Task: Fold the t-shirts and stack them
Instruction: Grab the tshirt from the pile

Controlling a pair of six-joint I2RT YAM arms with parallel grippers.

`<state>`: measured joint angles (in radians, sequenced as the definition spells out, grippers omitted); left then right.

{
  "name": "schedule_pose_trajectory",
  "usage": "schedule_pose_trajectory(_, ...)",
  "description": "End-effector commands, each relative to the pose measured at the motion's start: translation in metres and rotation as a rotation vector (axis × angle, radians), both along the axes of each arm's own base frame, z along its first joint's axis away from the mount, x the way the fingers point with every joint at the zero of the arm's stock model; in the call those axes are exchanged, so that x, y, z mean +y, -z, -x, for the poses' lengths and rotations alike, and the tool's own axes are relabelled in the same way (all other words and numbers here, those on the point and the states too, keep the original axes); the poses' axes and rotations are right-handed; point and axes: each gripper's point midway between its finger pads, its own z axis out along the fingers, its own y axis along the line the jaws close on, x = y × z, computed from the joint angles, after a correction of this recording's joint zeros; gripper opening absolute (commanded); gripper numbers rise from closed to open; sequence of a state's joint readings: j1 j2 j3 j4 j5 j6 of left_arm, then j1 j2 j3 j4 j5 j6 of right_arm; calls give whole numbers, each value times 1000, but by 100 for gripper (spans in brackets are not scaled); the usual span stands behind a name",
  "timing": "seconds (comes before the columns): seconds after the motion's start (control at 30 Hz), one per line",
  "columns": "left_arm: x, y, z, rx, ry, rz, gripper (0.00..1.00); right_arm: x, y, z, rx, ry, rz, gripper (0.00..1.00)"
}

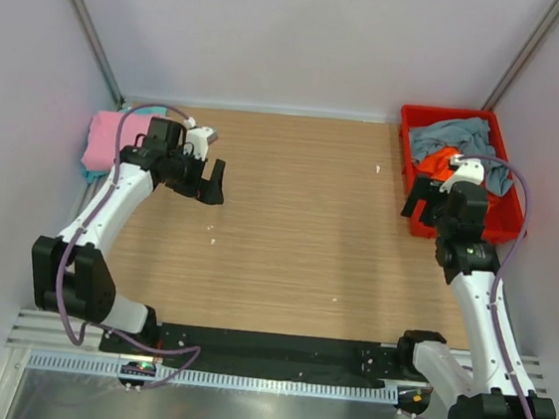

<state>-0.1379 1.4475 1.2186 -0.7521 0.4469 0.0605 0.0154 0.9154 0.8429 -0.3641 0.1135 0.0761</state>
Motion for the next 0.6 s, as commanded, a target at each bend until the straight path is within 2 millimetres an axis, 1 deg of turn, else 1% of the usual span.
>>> schedule_pose_trajectory(0.0,48,-33,-15,-232,-87,-257,100,-12,-32,-2,-82,35,59,100)
schedule_pose_trajectory(0.03,56,-57,-14,-327,-117,-278,99,-13,-35,-2,-80,14,105,100)
schedule_pose_trajectory(0.07,61,-76,-16,-406,-159,-280,100,-16,-38,-3,-83,4,139,100)
schedule_pose_trajectory(0.1,67,-105,-18,-521,-271,-239,100,-17,-41,-8,-87,-2,163,100)
schedule_pose_trajectory(0.13,69,-119,-18,-580,-328,-200,100,-21,-42,-12,-85,1,192,100)
schedule_pose_trajectory(0.17,68,-121,-16,-580,-352,-166,100,-27,-56,-19,-104,39,208,100)
schedule_pose_trajectory(0.2,51,-110,-13,-525,-282,-106,100,-30,-45,-32,-44,46,216,100)
schedule_pose_trajectory(0.23,37,-103,-7,-476,-207,-64,100,-30,-45,-40,-21,49,217,100)
schedule_pose_trajectory(0.27,26,-95,-1,-427,-146,-30,100,-33,-58,-49,-21,63,221,100)
schedule_pose_trajectory(0.3,12,-89,2,-393,-94,25,100,-34,-54,-58,4,76,218,100)
schedule_pose_trajectory(0.33,9,-72,1,-317,-148,67,100,-45,-39,-69,56,103,212,100)
schedule_pose_trajectory(0.37,9,-65,-2,-294,-167,72,99,-41,-43,-79,51,82,194,100)
schedule_pose_trajectory(0.4,9,-59,-2,-277,-157,66,100,-39,-40,-86,56,74,188,99)
schedule_pose_trajectory(0.43,12,-48,-5,-265,-145,30,100,-40,-29,-94,79,74,187,98)
schedule_pose_trajectory(0.47,17,-44,-6,-266,-154,-3,100,-43,-30,-102,55,91,193,97)
schedule_pose_trajectory(0.5,23,-43,-8,-274,-168,-33,100,-46,-27,-107,53,101,201,96)
schedule_pose_trajectory(0.53,32,-43,-11,-293,-201,-75,100,-52,-12,-114,84,116,215,96)
schedule_pose_trajectory(0.57,37,-48,-9,-318,-216,-87,99,-61,-9,-119,86,144,225,95)
